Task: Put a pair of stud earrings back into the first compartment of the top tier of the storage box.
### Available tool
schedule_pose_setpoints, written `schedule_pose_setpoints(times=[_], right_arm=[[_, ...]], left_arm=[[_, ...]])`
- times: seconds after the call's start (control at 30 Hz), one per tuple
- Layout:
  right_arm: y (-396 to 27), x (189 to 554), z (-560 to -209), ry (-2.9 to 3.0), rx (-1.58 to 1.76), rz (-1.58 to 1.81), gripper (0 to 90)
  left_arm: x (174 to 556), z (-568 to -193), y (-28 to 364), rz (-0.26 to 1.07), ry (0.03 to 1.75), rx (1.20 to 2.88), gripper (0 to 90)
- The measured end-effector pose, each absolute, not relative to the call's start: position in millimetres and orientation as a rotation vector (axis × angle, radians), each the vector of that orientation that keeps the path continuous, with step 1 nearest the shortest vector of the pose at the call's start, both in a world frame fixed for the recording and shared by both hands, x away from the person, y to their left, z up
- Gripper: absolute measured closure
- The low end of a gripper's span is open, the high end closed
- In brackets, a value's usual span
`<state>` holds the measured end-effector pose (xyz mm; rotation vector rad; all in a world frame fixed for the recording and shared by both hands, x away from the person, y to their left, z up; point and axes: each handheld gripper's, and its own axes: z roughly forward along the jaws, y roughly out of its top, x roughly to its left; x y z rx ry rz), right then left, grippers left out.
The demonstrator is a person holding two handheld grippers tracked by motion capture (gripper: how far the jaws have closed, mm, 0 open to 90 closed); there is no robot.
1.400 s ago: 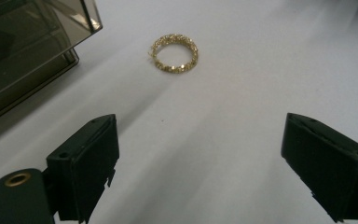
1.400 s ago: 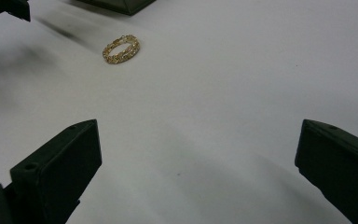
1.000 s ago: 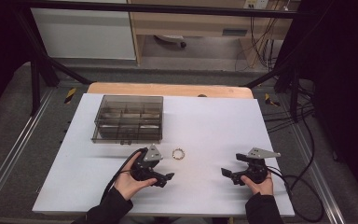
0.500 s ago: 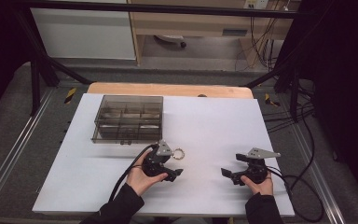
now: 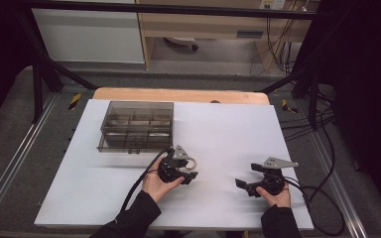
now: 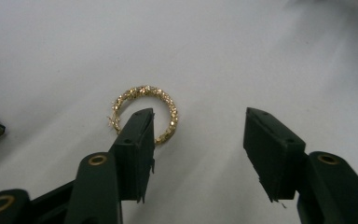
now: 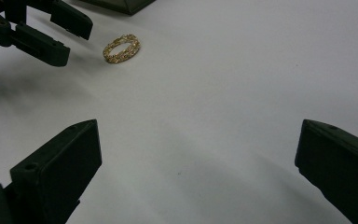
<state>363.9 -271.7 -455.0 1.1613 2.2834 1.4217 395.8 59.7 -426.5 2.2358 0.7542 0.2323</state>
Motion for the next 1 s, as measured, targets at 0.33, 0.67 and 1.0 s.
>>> schedule_pose_setpoints(times=[0.33,0.67,1.0], right_arm=[[-272.0,363.8,-454.7,2.283,1.162,1.424,0.8],[-271.7,363.9,-454.9,2.284,1.162,1.426,0.8],[-271.6,364.0,-455.0,2.284,1.160,1.428,0.8]], left_arm=[[404.7,-427.3,46.4,0.244,0.785,2.245,57.0],[413.2,-433.1,41.5,0.241,0.831,2.241,66.7],[418.1,-437.6,38.7,0.272,0.853,2.243,72.5]])
